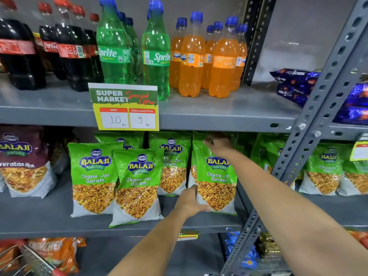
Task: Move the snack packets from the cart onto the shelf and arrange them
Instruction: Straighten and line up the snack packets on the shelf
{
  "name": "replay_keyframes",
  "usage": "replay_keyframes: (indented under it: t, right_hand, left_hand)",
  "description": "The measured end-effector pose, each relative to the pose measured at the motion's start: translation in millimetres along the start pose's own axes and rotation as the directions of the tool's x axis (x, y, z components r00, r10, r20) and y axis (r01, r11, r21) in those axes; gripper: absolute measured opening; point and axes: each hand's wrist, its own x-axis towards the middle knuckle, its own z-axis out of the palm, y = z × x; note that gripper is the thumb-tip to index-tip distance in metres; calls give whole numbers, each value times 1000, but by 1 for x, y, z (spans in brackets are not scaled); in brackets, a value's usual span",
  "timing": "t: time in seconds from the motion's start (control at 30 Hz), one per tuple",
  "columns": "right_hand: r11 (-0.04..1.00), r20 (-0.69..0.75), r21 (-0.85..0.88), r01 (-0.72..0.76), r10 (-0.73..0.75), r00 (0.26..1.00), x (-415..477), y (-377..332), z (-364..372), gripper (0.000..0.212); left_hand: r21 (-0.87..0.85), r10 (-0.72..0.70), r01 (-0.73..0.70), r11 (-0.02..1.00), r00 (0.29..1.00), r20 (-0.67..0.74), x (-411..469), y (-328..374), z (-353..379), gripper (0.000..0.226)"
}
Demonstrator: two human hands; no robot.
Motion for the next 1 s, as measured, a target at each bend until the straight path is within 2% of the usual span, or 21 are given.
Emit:
replay_keyframes:
  t: [0.07, 0.13, 0.17, 0.3, 0.4, 0.5, 0.53, 0.63, 0.77, 0.87, 0.93, 1.0]
  right_hand:
    - [998, -35, 67, -9, 11, 999, -2, -4, -3, 33]
    - [988, -5, 154, -25, 26, 1000, -3, -5, -11, 36]
    - [989, 40, 142, -38, 33, 999, -4, -3, -16, 38]
    - [982, 247, 22, -190, 178, 953, -12, 12, -42, 48]
    - [949, 231, -219, -226, 275, 933, -22, 20, -57, 53]
    - [952, 166, -241, -187, 230, 959, -26, 15, -56, 45]
    - [968, 178, -208, -142, 180, 967, -21, -11, -41, 38]
    - [968, 59, -203, -147, 162, 985, -20, -19, -28, 23]
    - [950, -112, -164, -264, 248, 962, -26, 9, -26, 30]
    - [949, -336, -168, -266, 199, 921, -37, 17, -30, 29]
    - [967, -423, -125, -220, 149, 894, -41, 9, -25, 29]
    - [992, -433, 17, -127, 122, 893, -45, -14, -7, 30]
  left_hand:
    - [-17, -2, 1, 1000, 999, -48, 2, 2, -3, 92]
    - [-1, 10, -10, 1000, 997, -72, 5, 4, -7, 92]
    - [16, 20, -19, 1000, 997, -70, 5, 3, -7, 92]
    - [-4, 5, -5, 1000, 996, -84, 1, -8, -3, 91]
    - [-24, 5, -7, 1000, 994, -113, -7, -13, -6, 90]
    - [-11, -5, 4, 1000, 993, -114, -9, -17, -11, 90]
    - [-32, -53, 48, 998, 986, -159, -20, -35, -27, 90]
    - [-34, -68, 64, 997, 983, -170, -22, -45, -29, 87]
    - [20, -18, 21, 1000, 993, -115, -15, -23, -20, 81]
    - [85, 29, -24, 996, 998, -62, -10, -10, -23, 75]
    - [95, 40, -32, 995, 996, -83, -7, -5, -35, 60]
    - [83, 48, -32, 996, 980, -194, -8, -5, -57, 38]
